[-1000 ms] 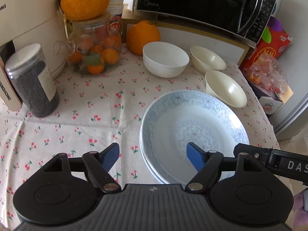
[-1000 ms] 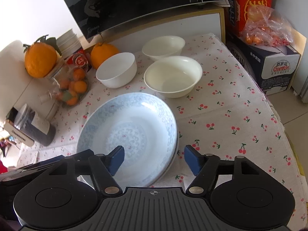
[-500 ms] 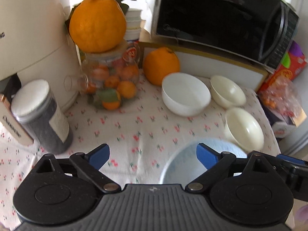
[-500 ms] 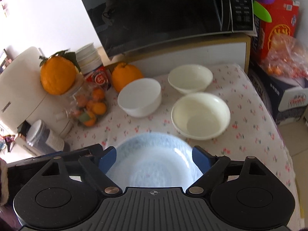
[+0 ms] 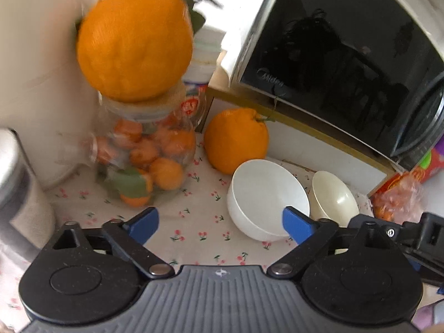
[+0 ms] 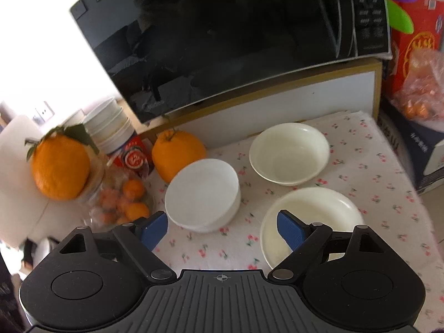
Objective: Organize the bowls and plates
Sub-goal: 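Move both grippers to the rim of the white bowl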
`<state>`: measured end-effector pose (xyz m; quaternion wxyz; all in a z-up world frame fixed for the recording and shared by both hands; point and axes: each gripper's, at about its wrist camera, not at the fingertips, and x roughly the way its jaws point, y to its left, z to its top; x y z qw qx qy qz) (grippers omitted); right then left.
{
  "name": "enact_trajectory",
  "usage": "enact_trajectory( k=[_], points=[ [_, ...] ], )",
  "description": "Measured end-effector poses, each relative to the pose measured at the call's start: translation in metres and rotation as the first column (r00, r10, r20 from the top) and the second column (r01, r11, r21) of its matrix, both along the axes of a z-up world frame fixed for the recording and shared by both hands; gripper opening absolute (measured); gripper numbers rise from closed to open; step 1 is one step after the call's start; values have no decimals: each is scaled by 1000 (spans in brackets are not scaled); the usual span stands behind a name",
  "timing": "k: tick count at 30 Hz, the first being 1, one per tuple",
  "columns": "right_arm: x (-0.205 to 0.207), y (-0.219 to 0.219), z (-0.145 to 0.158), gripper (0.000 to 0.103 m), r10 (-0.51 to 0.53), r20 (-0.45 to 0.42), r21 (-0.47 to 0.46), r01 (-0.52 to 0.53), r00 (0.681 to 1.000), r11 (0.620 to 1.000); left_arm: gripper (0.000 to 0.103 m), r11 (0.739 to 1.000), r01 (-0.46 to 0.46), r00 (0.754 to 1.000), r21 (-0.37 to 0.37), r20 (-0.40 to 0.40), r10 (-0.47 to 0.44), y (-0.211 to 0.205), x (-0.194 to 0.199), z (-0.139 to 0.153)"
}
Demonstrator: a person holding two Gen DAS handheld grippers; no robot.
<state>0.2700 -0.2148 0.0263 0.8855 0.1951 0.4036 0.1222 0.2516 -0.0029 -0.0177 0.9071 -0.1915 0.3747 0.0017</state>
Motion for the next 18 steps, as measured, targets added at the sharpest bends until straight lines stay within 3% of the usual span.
enact_trajectory(
  k=[3,10,12,18],
  points=[
    [17,2,-10,88,6,-27,48,-5,1000,999,82,997,11,1000,-73,-16,-13,0,14,-10],
    [47,6,-34,85,-27,-91,96,35,995,995,63,994,21,1000,-103,3,-21,-7,26,-21],
    [54,6,-41,77,-38,-105,101,49,994,994,54,993,21,1000,-113,-10,-22,-7,29,-25],
    [66,7,-57,44,-64,-128,102,78,990,992,42,991,11,1000,-133,-25,-14,-4,36,-37]
  ],
)
